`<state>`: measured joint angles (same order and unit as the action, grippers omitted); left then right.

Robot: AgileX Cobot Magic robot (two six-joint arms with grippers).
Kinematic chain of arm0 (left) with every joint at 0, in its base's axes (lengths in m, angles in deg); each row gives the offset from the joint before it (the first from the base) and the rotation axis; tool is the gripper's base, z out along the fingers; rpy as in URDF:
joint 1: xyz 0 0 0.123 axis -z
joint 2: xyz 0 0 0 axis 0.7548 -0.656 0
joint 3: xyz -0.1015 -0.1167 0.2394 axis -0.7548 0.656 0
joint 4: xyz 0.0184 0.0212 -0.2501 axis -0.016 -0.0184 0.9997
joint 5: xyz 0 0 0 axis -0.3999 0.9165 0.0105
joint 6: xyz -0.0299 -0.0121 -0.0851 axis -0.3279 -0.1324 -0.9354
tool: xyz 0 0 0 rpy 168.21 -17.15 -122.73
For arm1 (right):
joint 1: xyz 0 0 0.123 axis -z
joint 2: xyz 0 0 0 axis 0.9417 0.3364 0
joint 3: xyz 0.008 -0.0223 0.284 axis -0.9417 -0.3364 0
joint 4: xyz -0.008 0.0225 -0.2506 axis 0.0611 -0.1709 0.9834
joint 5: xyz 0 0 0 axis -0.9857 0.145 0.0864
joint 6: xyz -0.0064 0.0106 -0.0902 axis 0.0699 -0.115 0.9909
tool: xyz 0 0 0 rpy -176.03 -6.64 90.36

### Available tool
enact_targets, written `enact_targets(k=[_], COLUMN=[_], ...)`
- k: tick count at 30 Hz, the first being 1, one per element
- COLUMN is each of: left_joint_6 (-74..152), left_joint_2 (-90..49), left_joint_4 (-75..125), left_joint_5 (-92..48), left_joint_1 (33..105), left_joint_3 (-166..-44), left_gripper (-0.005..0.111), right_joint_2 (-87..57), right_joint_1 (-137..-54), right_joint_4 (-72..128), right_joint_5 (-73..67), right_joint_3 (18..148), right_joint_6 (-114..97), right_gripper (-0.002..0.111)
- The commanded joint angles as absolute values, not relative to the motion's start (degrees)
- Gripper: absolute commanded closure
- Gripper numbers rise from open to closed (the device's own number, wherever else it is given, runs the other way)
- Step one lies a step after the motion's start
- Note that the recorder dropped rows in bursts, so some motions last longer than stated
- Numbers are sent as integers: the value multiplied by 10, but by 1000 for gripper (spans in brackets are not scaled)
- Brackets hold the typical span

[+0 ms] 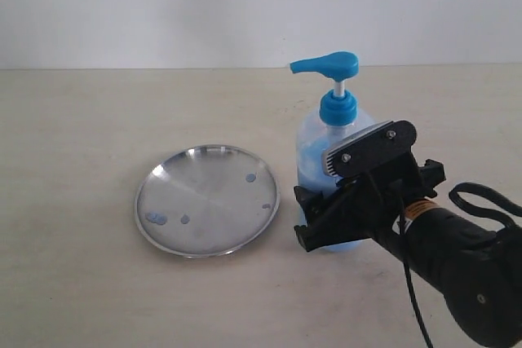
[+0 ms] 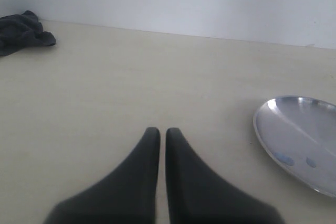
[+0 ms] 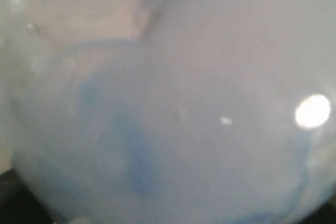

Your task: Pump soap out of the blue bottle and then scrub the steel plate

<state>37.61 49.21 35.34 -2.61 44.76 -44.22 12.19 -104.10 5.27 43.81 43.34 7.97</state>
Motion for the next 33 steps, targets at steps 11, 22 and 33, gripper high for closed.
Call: enact_targets(k=[11, 22, 33], left_joint_6=[379, 379, 364], left_joint_2=[494, 494, 494], left_joint_4=[350, 388, 619], left_joint_5=[-30, -71, -134], left_joint_1=[446, 446, 446], left_joint_3=[-443, -443, -443], left_gripper=[103, 103, 103], right_joint_2=[177, 177, 177], right_joint_1=[-1040, -1040, -1040], right_joint_4=[53, 53, 53], right_joint_5=[588, 593, 586], right_joint_3=[461, 461, 472], right_joint_6=[67, 88, 100], right_gripper=[108, 108, 108])
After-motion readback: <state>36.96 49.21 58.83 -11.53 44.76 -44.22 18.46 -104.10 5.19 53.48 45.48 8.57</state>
